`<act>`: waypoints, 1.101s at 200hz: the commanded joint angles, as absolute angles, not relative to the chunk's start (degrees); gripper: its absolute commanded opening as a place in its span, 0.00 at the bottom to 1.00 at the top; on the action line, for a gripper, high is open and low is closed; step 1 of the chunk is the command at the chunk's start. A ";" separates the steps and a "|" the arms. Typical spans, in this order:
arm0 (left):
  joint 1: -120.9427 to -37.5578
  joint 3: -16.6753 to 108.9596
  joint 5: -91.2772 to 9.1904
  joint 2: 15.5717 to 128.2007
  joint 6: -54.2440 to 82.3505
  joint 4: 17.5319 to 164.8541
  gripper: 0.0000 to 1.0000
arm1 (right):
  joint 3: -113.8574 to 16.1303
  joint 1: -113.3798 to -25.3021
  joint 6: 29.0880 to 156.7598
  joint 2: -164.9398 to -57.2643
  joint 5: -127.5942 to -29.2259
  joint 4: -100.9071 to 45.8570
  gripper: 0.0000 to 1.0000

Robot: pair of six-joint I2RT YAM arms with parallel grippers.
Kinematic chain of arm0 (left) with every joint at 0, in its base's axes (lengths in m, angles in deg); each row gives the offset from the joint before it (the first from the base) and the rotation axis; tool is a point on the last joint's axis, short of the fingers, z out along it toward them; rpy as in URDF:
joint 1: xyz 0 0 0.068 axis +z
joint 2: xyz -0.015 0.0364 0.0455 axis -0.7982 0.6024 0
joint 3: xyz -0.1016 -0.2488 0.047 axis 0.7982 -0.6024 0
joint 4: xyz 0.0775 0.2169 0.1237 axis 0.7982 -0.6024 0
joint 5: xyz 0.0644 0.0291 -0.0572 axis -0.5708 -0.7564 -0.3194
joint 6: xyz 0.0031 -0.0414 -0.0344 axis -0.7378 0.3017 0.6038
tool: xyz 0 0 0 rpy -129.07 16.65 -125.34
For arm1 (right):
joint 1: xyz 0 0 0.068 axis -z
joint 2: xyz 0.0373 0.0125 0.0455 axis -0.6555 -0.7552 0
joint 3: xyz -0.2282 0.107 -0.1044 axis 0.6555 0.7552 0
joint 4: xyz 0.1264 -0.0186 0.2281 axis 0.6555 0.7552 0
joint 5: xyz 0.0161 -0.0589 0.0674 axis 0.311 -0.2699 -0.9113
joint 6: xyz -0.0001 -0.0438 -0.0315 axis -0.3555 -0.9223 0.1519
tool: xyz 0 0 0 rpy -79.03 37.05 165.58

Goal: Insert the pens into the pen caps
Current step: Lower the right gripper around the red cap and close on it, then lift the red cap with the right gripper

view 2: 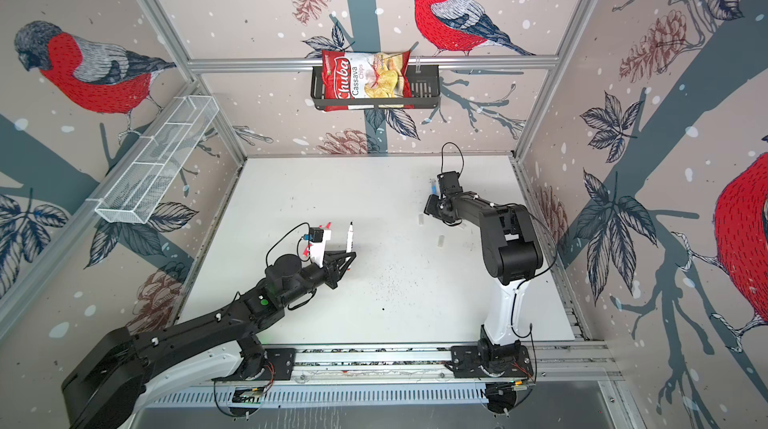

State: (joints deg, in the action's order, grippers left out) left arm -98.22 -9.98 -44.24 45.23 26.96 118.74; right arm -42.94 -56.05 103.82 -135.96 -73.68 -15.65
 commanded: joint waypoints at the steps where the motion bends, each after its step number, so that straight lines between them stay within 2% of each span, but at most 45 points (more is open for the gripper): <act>1: -98.05 -10.29 -44.42 44.35 26.07 119.23 0.00 | -44.48 -56.16 103.84 -137.15 -72.47 -13.44 0.61; 55: -97.78 -10.92 -44.81 43.09 26.07 118.87 0.00 | -48.01 -57.19 102.87 -139.01 -66.92 -9.64 0.59; 121: -97.63 -11.21 -44.61 43.01 26.18 119.00 0.00 | -47.46 -58.07 101.60 -139.56 -62.67 -8.57 0.51; 179: -97.52 -11.20 -44.79 42.39 26.10 118.51 0.00 | -47.03 -57.81 100.82 -140.02 -62.42 -8.39 0.37; 220: -97.52 -11.16 -44.79 42.22 26.06 118.37 0.00 | -45.66 -57.92 100.63 -139.13 -62.31 -8.75 0.24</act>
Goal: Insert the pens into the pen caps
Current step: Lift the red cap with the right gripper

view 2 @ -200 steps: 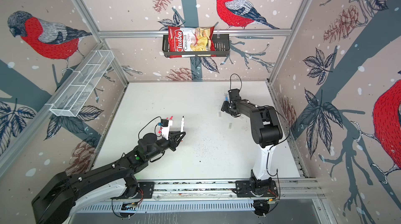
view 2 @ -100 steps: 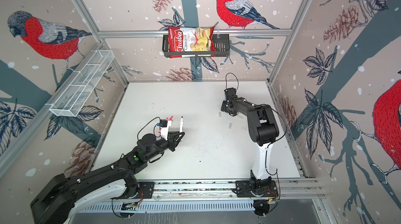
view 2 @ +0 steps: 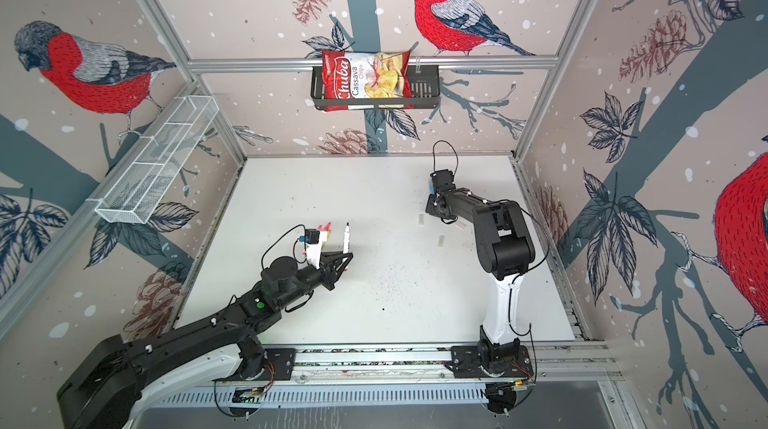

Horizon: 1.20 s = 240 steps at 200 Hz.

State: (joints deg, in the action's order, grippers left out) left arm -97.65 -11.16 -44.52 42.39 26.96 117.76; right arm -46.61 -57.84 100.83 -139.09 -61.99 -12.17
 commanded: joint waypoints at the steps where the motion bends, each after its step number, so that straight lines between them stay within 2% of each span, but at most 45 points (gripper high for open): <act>1: -97.48 -11.17 -44.79 42.22 26.08 118.36 0.00 | -45.64 -57.92 100.63 -139.14 -62.35 -8.75 0.23; 26: -97.43 -11.10 -44.79 42.14 26.08 118.40 0.00 | -44.67 -58.08 100.67 -138.63 -62.47 -9.01 0.17; 118: -97.18 -10.80 -44.41 42.73 25.83 119.01 0.00 | -34.44 -62.51 101.53 -131.66 -62.10 -10.46 0.16; 145: -96.98 -10.59 -44.00 43.50 25.88 119.73 0.00 | -31.93 -64.54 101.69 -129.76 -60.82 -10.26 0.20; 171: -96.91 -10.22 -43.58 43.89 25.76 119.67 0.00 | -31.88 -64.69 101.38 -129.56 -59.97 -9.48 0.32; 193: -96.91 -10.21 -43.53 43.56 25.80 119.41 0.00 | -32.74 -64.69 100.79 -129.77 -59.54 -8.77 0.37; 216: -96.91 -10.43 -43.65 42.78 25.88 118.84 0.00 | -34.24 -64.55 100.16 -130.56 -59.10 -7.94 0.38; 240: -96.91 -10.84 -43.99 41.72 25.88 118.19 0.00 | -35.73 -64.38 99.54 -131.53 -58.87 -7.27 0.35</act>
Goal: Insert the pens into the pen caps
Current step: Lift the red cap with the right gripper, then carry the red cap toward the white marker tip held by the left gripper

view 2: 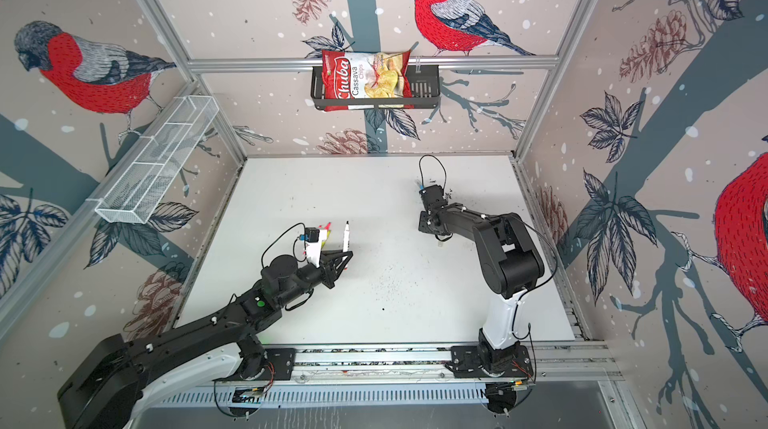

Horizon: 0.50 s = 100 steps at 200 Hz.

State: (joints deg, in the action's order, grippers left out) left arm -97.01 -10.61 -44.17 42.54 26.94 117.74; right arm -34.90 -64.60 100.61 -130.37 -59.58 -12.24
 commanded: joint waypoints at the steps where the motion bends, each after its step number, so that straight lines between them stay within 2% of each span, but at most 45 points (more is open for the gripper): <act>1: -96.91 -10.88 -44.00 41.66 25.90 118.14 0.00 | -35.75 -64.36 99.51 -131.60 -58.87 -7.26 0.35; 71: -96.91 -11.51 -44.26 40.37 25.85 117.16 0.00 | -35.88 -64.42 98.60 -132.29 -60.21 -6.98 0.23; 100: -96.91 -11.60 -44.02 40.36 25.84 117.25 0.00 | -35.59 -64.51 98.46 -131.20 -60.36 -6.90 0.13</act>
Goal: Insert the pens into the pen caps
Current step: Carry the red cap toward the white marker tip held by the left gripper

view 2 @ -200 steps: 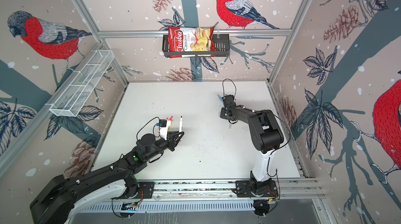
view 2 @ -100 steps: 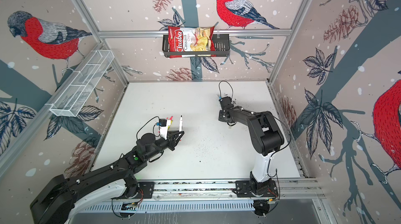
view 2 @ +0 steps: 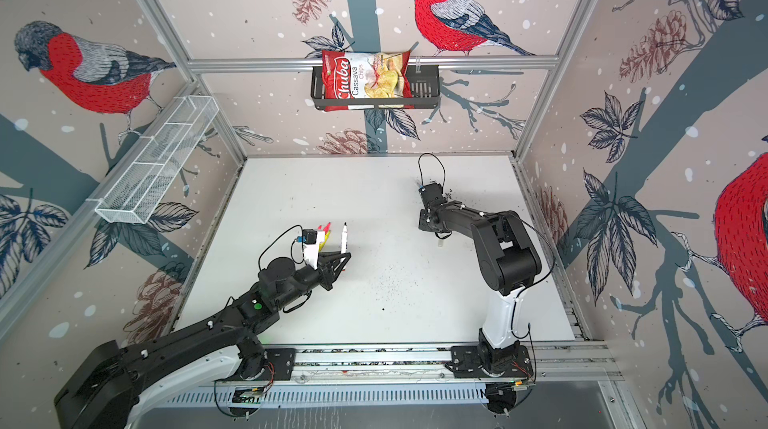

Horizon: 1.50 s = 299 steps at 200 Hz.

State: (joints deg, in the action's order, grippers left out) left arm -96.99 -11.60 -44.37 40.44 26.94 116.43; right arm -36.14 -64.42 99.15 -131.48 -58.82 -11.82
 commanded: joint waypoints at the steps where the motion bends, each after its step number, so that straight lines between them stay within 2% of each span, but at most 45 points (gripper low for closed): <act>1: -96.91 -11.57 -44.01 40.37 25.84 117.23 0.00 | -35.59 -64.47 98.44 -131.17 -60.36 -6.86 0.12; 27: -96.91 -11.60 -43.58 40.71 25.50 117.37 0.00 | -34.95 -64.63 98.01 -128.37 -61.41 -7.52 0.07; 51: -96.91 -10.99 -42.66 41.63 25.40 116.70 0.00 | -32.22 -64.62 97.35 -122.28 -66.97 -11.04 0.06; 102: -98.32 -11.71 -41.46 44.85 27.22 121.42 0.00 | -27.24 -64.67 98.47 -106.37 -78.07 -19.03 0.07; 162: -100.94 -10.97 -40.43 49.59 29.41 127.66 0.00 | -21.56 -64.69 101.17 -93.46 -94.51 -31.04 0.09; 235: -103.22 -8.82 -39.62 52.48 30.03 130.76 0.00 | -17.35 -66.16 105.44 -87.97 -102.38 -40.56 0.12; 299: -106.66 -5.31 -39.34 56.60 30.17 134.05 0.00 | -14.82 -69.88 109.01 -87.09 -102.42 -48.18 0.13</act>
